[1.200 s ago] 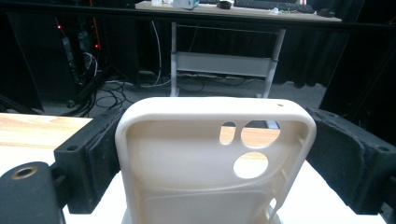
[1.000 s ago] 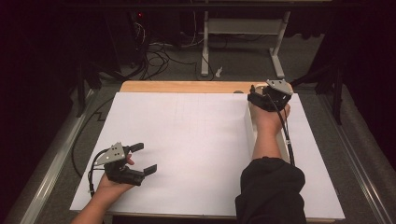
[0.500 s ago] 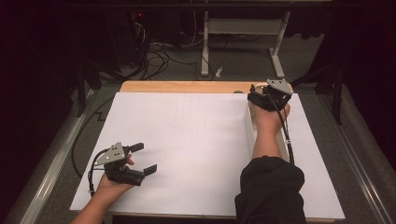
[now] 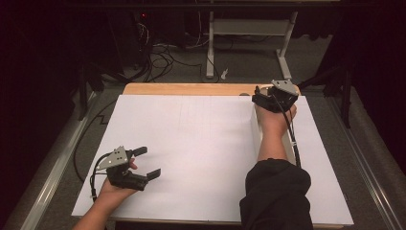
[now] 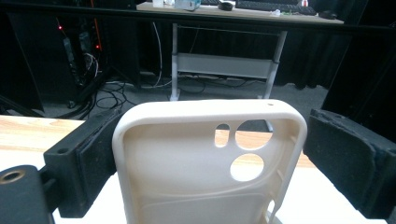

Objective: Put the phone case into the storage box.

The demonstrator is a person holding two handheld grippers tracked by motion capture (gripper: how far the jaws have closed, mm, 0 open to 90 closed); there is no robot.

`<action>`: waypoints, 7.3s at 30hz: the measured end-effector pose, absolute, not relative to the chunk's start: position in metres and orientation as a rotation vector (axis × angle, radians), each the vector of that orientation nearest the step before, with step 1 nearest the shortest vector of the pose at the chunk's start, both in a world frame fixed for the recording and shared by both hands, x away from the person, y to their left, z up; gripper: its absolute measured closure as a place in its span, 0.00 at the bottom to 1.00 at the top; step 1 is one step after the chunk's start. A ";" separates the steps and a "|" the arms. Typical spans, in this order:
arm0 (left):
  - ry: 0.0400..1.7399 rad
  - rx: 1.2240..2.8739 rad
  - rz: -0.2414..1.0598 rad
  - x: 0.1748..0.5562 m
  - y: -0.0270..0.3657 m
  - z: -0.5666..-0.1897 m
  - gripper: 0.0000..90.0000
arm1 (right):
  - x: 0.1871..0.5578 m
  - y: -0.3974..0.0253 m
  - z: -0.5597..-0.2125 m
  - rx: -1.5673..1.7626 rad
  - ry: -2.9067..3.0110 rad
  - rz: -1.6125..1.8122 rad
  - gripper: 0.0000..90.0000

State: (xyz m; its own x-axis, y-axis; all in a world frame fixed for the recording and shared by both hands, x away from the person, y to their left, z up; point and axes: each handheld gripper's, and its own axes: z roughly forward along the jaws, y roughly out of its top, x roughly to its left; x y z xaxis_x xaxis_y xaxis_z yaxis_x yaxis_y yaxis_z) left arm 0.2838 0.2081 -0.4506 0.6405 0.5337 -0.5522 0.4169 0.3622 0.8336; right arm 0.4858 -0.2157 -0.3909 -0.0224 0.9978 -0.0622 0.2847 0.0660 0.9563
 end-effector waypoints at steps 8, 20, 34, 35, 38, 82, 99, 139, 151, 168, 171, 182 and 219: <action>0.937 1.251 0.092 0.284 0.208 -0.451 0.02 | 0.488 -0.216 -0.392 1.372 1.463 1.018 0.04; 0.941 1.251 0.091 0.284 0.208 -0.451 0.03 | 0.492 -0.219 -0.395 1.402 1.476 1.006 0.00; 0.940 1.255 0.088 0.284 0.209 -0.451 0.03 | 0.494 -0.219 -0.396 1.396 1.491 1.013 0.00; 0.939 1.255 0.087 0.284 0.208 -0.451 0.03 | 0.493 -0.219 -0.395 1.394 1.490 1.017 0.00; 0.938 1.257 0.087 0.284 0.208 -0.451 0.03 | 0.492 -0.220 -0.393 1.391 1.488 1.020 0.00; 0.940 1.286 0.080 0.283 0.203 -0.454 0.03 | 0.448 -0.220 -0.379 1.374 1.545 1.123 0.03; 0.936 1.286 0.084 0.283 0.203 -0.454 0.03 | 0.430 -0.227 -0.374 1.307 1.592 1.234 0.60; 0.941 1.272 0.084 0.284 0.206 -0.453 0.03 | 0.473 -0.196 -0.392 1.243 1.706 1.132 1.00; 0.942 1.274 0.084 0.285 0.206 -0.453 0.03 | 0.475 -0.201 -0.392 1.252 1.689 1.127 1.00; 0.952 1.282 0.089 0.285 0.204 -0.454 0.03 | 0.456 -0.201 -0.379 1.247 1.684 1.169 1.00; 0.954 1.280 0.092 0.285 0.205 -0.454 0.03 | 0.453 -0.201 -0.379 1.251 1.680 1.178 1.00; 0.961 1.280 0.094 0.287 0.205 -0.455 0.03 | 0.442 -0.206 -0.377 1.248 1.682 1.197 1.00; 0.971 1.268 0.109 0.288 0.209 -0.453 0.03 | 0.361 -0.236 -0.354 1.243 1.695 1.287 1.00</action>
State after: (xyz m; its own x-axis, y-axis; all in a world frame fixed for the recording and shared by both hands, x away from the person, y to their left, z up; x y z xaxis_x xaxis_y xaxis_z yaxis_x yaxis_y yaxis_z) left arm 0.2877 0.2093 -0.4532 0.6166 0.5628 -0.5505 0.4268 0.3486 0.8345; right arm 0.3608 -0.2362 -0.3539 -0.3271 0.9442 0.0381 0.2902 0.0620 0.9550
